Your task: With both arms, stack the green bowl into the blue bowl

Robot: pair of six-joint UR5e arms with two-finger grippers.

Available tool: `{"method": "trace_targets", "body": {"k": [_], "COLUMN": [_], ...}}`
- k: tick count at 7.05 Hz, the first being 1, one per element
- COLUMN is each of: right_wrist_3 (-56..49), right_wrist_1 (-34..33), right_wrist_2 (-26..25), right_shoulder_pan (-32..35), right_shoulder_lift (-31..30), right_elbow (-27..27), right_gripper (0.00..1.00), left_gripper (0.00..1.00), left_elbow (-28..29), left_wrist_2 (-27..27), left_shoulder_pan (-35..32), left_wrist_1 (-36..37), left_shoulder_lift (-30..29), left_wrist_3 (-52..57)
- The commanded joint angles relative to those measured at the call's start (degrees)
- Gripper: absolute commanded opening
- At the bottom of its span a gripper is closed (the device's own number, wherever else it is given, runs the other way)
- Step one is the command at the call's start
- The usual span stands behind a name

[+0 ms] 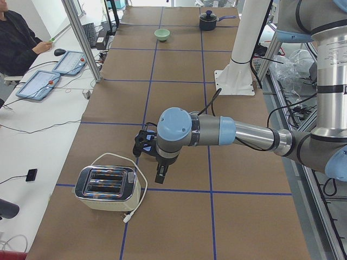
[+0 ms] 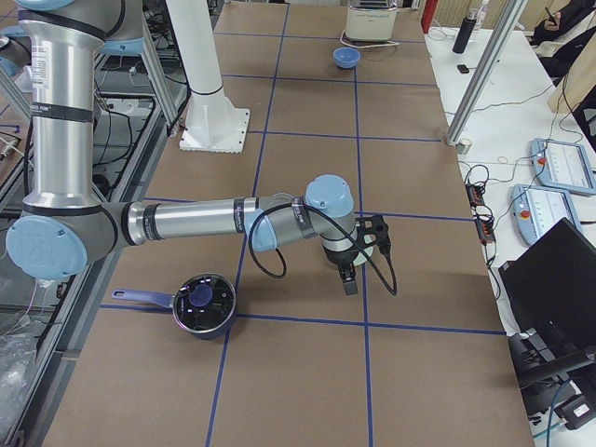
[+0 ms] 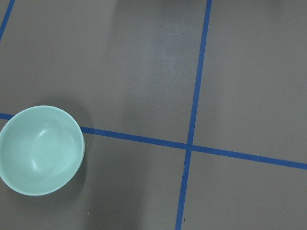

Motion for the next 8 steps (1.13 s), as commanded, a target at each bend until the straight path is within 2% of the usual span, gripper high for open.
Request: {"method": "trace_targets", "body": {"k": [1,3,5,6,7,8], "right_wrist_3": [0.89,0.98,2.30,3.00,3.53,3.62], "right_wrist_1": [0.03,-0.06,0.20,0.12,0.12,-0.40], "right_wrist_2": [1.33,5.27,4.43,4.33,4.42,4.42], "right_shoulder_pan": [-0.22,-0.22,-0.22,-0.22,-0.13,-0.13], "right_shoulder_lift": [-0.69,-0.17,-0.51,-0.17,0.18,0.71], "right_elbow": [0.32,0.06,0.49,0.76,1.37,1.55], "right_gripper": [1.00,1.00,1.00,1.00,1.00,1.00], "left_gripper": [0.98,0.98,0.98,0.98,0.98,0.98], "left_elbow": [0.17,2.27,11.73,14.65,17.64,22.02], "left_wrist_2": [2.61,2.64,2.46,2.55,2.55,2.64], "left_shoulder_pan": [6.94,16.35,20.76,23.31,24.29,25.78], "left_wrist_1": [0.26,0.27,-0.17,-0.17,-2.87,-9.51], "left_shoulder_lift": [-6.45,-13.75,-21.92,-24.22,-24.68,-24.68], "left_wrist_3": [-8.92,-19.49,-21.02,-20.85,-20.93,-23.54]}}
